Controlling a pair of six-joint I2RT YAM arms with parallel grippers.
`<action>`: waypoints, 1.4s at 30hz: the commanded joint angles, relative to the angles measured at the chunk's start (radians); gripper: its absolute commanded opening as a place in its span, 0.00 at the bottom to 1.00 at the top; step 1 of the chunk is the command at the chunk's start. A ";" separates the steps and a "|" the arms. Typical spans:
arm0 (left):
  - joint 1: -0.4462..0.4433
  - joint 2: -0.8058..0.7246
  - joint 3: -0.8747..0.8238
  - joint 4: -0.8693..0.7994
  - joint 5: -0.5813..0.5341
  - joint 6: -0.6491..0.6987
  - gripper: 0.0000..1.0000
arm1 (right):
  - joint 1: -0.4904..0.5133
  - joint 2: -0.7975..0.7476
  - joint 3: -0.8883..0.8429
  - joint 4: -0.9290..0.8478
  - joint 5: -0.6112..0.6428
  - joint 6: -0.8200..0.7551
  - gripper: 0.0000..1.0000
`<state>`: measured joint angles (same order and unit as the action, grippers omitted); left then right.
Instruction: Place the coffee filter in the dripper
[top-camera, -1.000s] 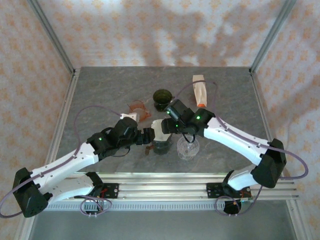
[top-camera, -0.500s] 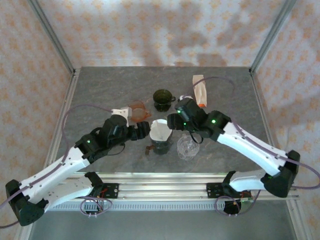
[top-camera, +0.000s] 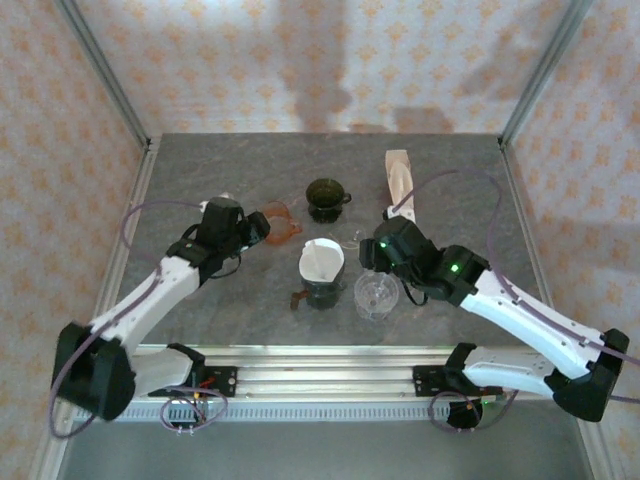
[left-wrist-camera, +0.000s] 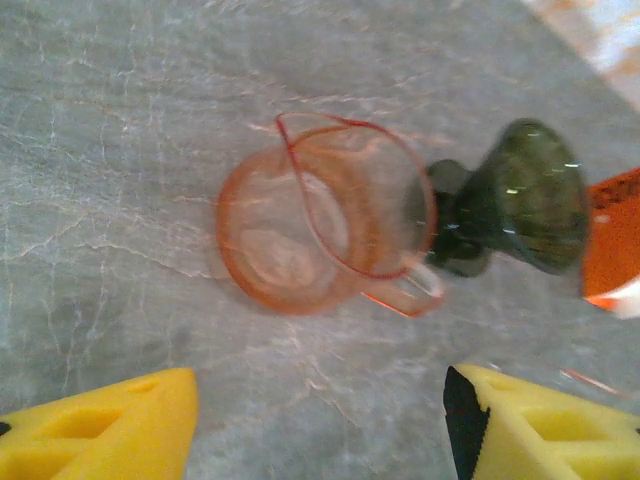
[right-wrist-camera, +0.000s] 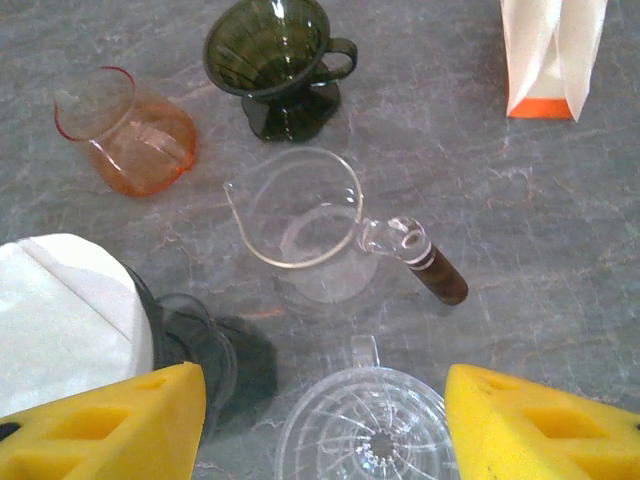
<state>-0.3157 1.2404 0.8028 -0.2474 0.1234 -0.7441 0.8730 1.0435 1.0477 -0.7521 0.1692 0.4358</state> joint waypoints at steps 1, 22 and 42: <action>0.014 0.120 0.063 0.107 -0.019 -0.006 0.70 | -0.006 -0.052 -0.031 -0.019 0.035 0.028 0.65; 0.030 0.441 0.322 -0.044 -0.164 0.035 0.47 | -0.007 -0.177 -0.193 -0.003 -0.048 0.041 0.65; 0.029 0.458 0.354 -0.197 -0.124 0.064 0.16 | -0.006 -0.211 -0.225 0.002 -0.020 0.031 0.65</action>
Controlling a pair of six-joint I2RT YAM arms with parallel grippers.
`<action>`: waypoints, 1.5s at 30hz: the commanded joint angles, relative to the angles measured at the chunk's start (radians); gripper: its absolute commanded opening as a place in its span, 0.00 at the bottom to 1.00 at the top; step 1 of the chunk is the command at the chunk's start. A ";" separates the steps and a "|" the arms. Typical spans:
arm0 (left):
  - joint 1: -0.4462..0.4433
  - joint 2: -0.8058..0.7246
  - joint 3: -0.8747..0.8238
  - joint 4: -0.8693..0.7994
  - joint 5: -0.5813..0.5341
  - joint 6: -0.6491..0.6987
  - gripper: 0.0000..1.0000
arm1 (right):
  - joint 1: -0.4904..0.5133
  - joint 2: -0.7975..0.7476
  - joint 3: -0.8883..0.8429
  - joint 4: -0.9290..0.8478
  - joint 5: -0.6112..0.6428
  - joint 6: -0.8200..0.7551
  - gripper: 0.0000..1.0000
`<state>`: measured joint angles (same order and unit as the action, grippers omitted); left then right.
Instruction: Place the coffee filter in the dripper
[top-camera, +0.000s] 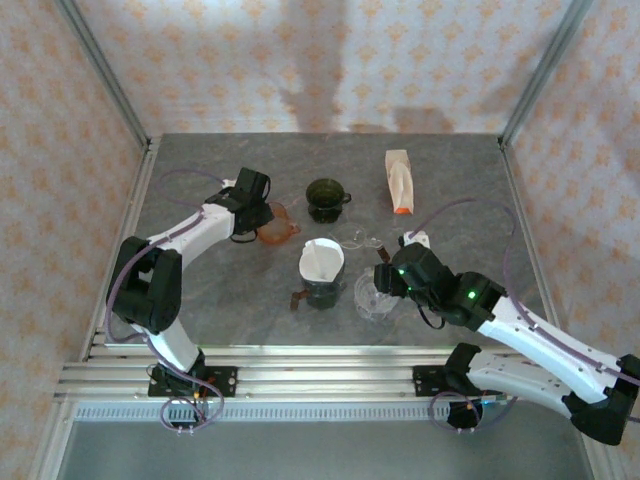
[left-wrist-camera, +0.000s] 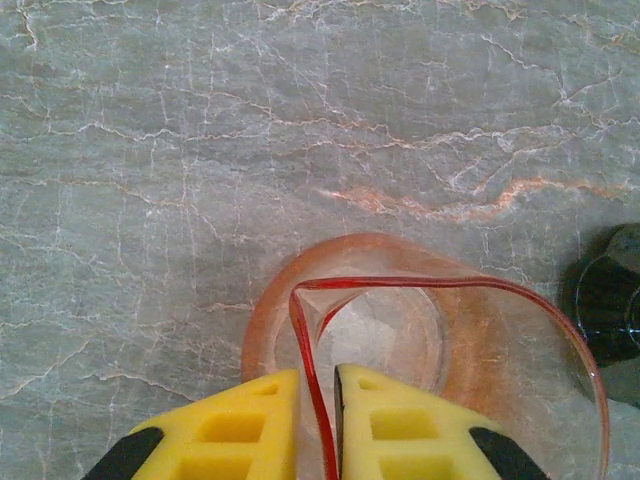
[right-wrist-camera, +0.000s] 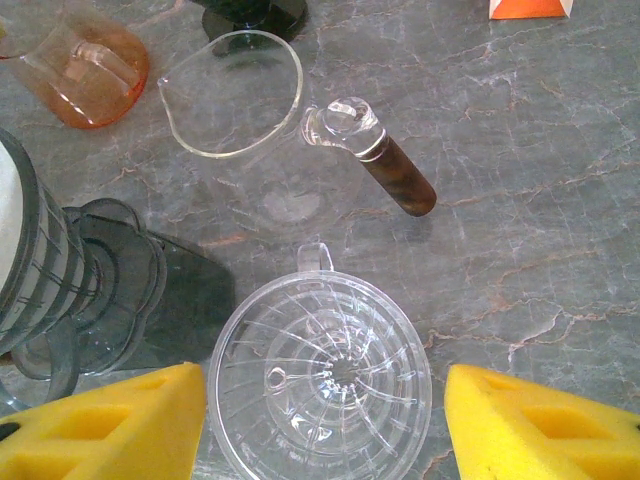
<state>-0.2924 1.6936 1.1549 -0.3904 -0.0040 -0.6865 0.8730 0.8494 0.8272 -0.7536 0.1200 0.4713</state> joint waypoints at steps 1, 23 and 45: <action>0.006 0.006 0.003 -0.060 0.005 0.004 0.14 | -0.006 -0.017 -0.005 0.004 0.028 -0.005 0.65; 0.008 -0.406 -0.164 -0.373 -0.027 0.066 0.00 | -0.004 -0.077 -0.112 0.137 -0.171 -0.050 0.64; -0.083 -0.754 -0.453 -0.493 -0.136 -0.031 0.00 | 0.092 -0.121 -0.219 0.195 -0.172 0.017 0.60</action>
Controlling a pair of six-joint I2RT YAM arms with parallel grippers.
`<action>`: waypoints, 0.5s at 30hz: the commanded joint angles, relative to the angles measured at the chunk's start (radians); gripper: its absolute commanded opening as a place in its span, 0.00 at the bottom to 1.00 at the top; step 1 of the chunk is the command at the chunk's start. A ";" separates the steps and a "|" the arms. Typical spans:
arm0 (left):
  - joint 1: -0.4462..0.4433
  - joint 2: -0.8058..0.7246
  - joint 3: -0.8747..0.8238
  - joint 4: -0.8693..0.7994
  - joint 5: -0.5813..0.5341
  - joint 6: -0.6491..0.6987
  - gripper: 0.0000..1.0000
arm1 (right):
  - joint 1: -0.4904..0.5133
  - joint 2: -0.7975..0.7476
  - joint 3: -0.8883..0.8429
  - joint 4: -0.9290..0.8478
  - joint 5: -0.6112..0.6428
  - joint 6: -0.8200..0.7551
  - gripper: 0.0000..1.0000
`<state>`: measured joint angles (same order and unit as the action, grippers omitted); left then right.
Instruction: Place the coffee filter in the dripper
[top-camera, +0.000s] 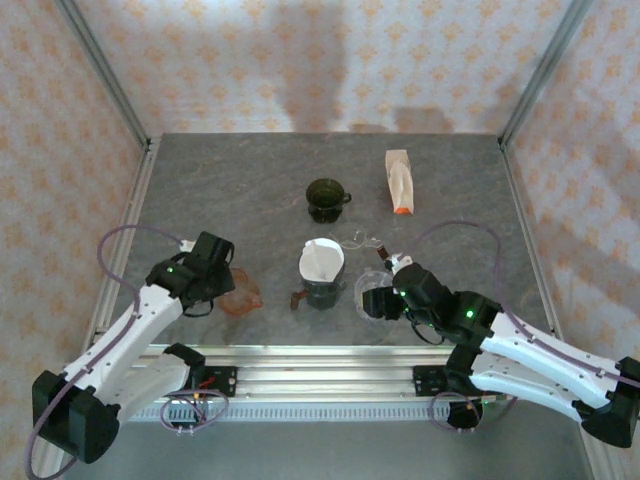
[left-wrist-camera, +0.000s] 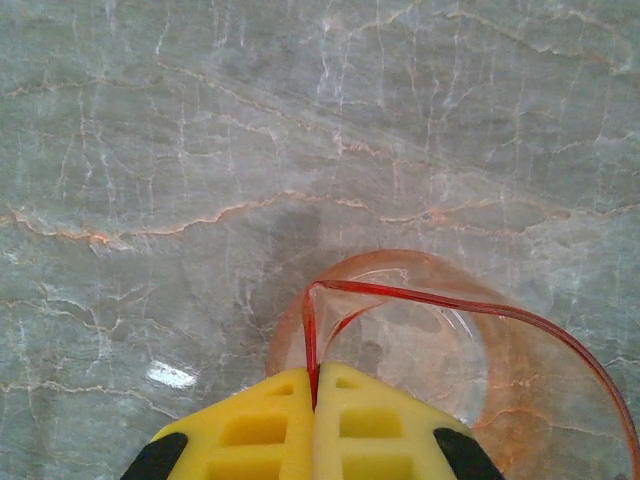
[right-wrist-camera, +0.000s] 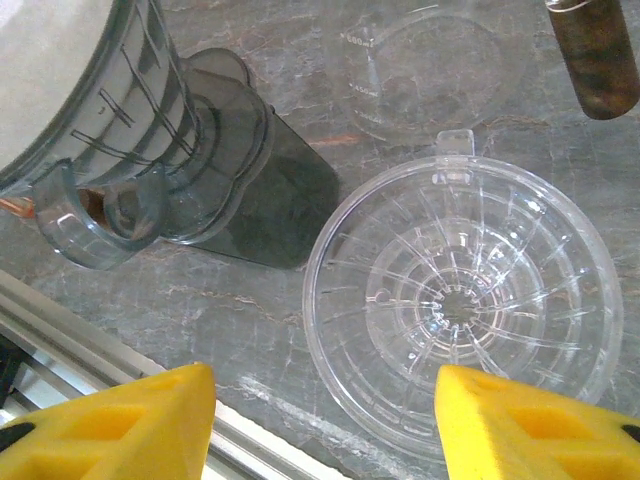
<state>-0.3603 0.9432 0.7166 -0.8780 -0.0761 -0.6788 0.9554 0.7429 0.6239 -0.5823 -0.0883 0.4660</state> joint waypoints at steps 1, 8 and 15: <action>-0.018 -0.011 -0.023 0.002 -0.063 -0.047 0.00 | 0.011 -0.014 -0.016 0.024 0.036 0.025 0.60; -0.023 -0.021 -0.067 0.024 -0.059 -0.063 0.00 | 0.017 -0.013 -0.022 0.029 0.035 0.033 0.60; -0.023 -0.025 -0.086 0.043 -0.049 -0.074 0.14 | 0.026 0.014 -0.051 0.102 -0.063 0.050 0.60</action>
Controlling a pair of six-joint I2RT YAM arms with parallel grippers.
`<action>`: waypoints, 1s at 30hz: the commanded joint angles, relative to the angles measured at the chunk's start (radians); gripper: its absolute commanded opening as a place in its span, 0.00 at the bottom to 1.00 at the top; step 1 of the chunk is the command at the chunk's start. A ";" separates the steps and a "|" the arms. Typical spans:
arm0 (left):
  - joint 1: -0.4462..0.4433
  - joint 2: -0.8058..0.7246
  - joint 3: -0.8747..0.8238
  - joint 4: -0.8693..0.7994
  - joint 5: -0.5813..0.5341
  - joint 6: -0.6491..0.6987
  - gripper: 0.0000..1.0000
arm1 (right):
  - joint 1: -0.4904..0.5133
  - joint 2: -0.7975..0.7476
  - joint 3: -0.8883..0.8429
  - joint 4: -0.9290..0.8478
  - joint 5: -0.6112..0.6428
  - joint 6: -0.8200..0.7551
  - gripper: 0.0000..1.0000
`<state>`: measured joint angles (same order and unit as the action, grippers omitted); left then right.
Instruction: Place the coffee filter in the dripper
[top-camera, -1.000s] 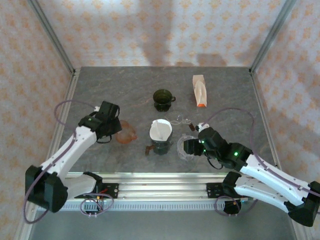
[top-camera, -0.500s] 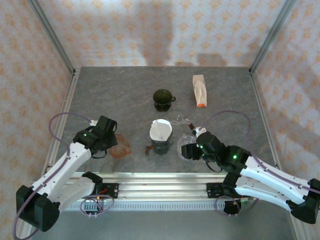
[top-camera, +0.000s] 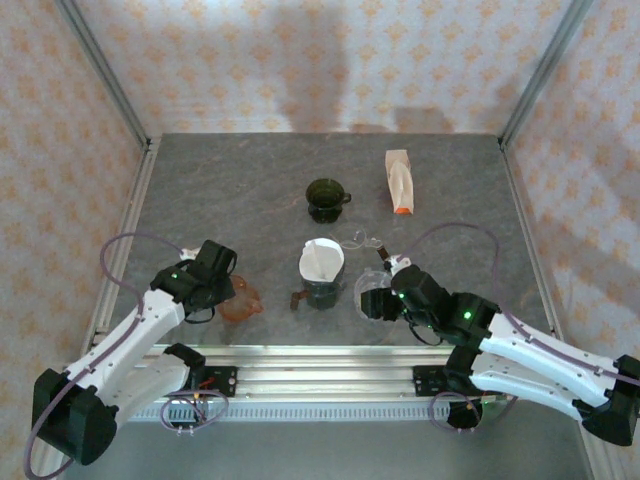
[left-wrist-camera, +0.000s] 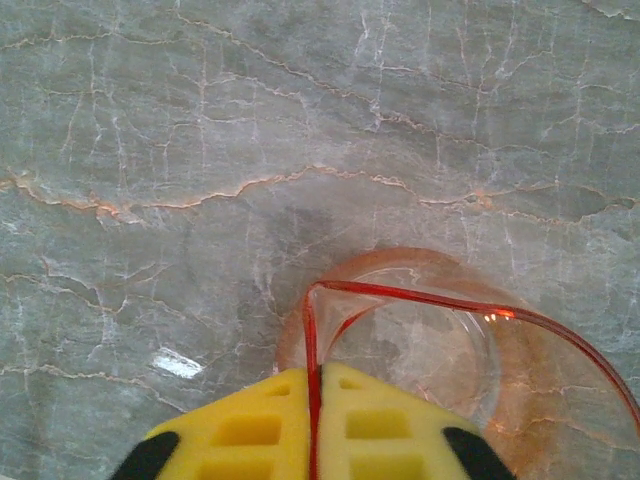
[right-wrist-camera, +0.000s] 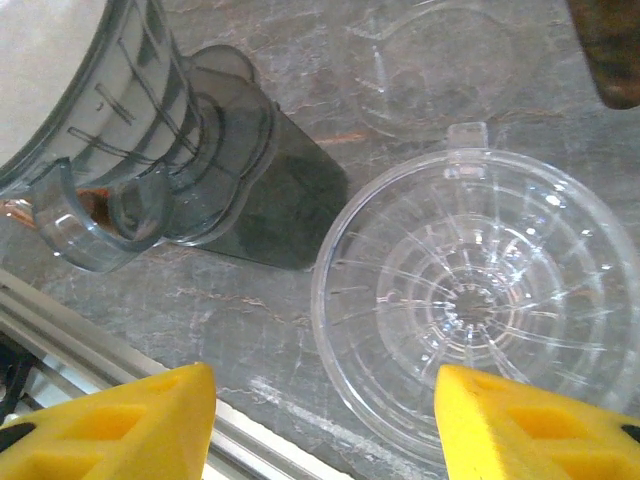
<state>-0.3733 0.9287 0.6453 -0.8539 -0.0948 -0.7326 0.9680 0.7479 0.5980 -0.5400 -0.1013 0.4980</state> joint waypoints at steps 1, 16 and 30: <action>-0.010 -0.013 -0.015 0.018 -0.030 -0.022 0.20 | 0.019 0.018 -0.029 0.076 -0.074 0.016 0.60; -0.009 -0.128 0.089 0.007 0.001 -0.055 0.77 | 0.143 0.244 -0.083 0.367 -0.158 0.038 0.45; -0.010 -0.139 0.092 0.044 0.037 -0.070 0.77 | 0.144 0.257 -0.187 0.376 -0.002 0.079 0.41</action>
<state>-0.3737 0.7872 0.7380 -0.8341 -0.0601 -0.7864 1.1065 1.0088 0.4252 -0.1516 -0.2161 0.5648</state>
